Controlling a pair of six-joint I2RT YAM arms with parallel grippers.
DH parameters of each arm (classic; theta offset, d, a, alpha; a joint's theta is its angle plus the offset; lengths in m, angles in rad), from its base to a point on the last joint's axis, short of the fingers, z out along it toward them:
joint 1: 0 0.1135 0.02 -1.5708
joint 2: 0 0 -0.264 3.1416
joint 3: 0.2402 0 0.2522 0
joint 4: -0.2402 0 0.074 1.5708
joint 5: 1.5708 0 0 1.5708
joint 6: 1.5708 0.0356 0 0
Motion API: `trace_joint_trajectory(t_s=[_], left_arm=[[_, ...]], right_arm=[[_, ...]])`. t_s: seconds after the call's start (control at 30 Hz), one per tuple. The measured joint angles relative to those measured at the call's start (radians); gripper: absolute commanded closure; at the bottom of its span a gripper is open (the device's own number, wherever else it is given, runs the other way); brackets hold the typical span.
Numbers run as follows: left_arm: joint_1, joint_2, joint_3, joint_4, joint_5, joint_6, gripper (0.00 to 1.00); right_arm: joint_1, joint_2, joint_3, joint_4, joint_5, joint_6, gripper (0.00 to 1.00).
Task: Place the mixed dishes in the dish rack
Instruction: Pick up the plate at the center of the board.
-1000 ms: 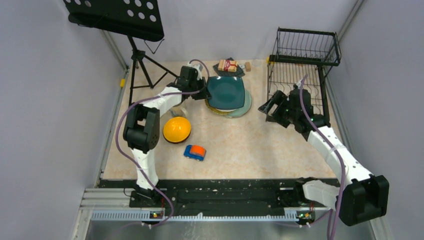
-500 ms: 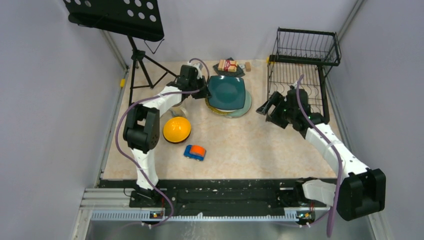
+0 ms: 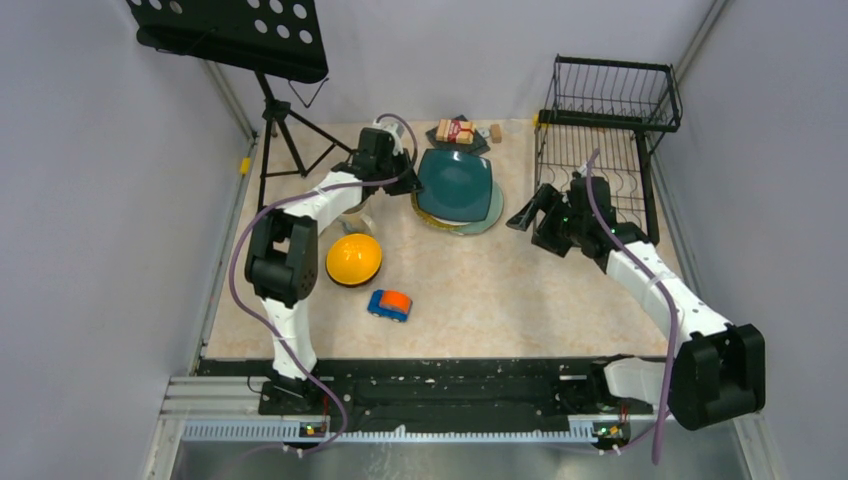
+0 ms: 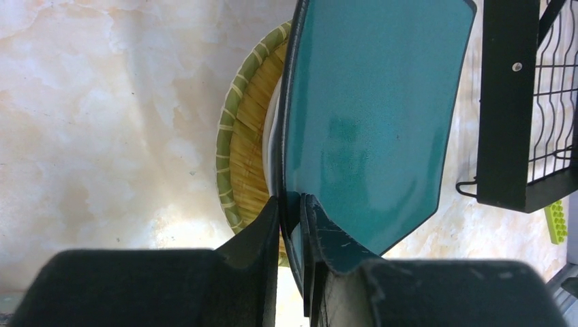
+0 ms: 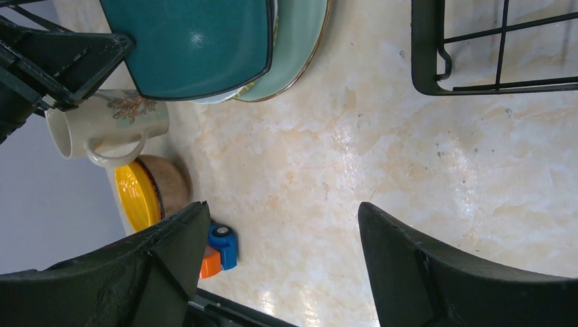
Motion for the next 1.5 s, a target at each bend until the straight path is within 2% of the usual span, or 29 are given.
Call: trace_joint_trajectory(t_s=[0.17, 0.53, 0.9, 1.03, 1.2, 1.5], left_arm=[[0.012, -0.001, 0.000, 0.003, 0.019, -0.024, 0.88], [0.048, 0.002, 0.000, 0.032, 0.080, -0.088, 0.84], [0.054, 0.028, -0.002, 0.053, 0.109, -0.132, 0.75], [0.056, 0.028, -0.002, 0.062, 0.116, -0.138, 0.73], [0.057, 0.028, -0.003, 0.079, 0.137, -0.140, 0.66], [0.075, 0.054, -0.003, 0.094, 0.198, -0.136, 0.66]], right_arm=[[0.000, 0.006, 0.000, 0.000, -0.010, 0.000, 0.18], [0.000, 0.025, 0.000, 0.004, -0.037, 0.000, 0.18], [0.000, 0.042, 0.000, 0.021, -0.055, 0.000, 0.18], [0.000, 0.093, 0.000, 0.099, -0.091, 0.002, 0.18], [0.000, 0.192, 0.043, 0.128, -0.122, -0.002, 0.18], [0.000, 0.207, 0.055, 0.140, -0.140, -0.015, 0.18]])
